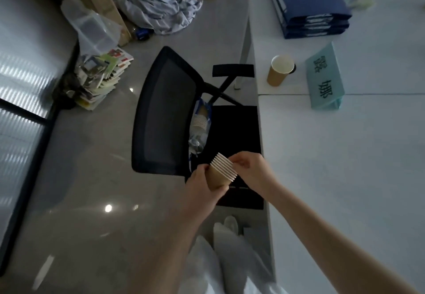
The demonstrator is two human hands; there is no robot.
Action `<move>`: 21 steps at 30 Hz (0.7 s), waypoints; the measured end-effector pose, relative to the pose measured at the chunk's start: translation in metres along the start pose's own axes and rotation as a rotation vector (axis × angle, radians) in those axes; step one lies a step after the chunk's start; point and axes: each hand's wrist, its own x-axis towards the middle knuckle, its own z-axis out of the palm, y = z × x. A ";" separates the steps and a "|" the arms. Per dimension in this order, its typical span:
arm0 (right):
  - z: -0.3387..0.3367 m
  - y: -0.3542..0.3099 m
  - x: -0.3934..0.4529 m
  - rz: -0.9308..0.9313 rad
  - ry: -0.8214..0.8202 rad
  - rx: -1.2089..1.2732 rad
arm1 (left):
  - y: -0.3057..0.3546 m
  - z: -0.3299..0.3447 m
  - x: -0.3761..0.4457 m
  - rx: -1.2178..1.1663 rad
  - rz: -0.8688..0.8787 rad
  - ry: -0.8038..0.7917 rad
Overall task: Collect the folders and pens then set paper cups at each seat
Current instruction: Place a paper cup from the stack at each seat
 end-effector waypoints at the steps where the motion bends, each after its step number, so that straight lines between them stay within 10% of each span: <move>1: -0.004 0.002 0.024 0.031 0.020 0.012 | 0.001 0.006 0.023 0.002 -0.013 -0.024; 9: 0.006 0.039 0.149 0.287 0.091 0.144 | -0.010 0.051 0.150 -0.298 -0.223 -0.153; 14: 0.041 0.080 0.203 0.755 0.117 0.732 | -0.033 0.085 0.219 -0.383 -0.333 -0.217; 21: 0.080 0.119 0.266 0.798 0.122 0.913 | -0.066 0.128 0.283 -0.459 -0.477 -0.300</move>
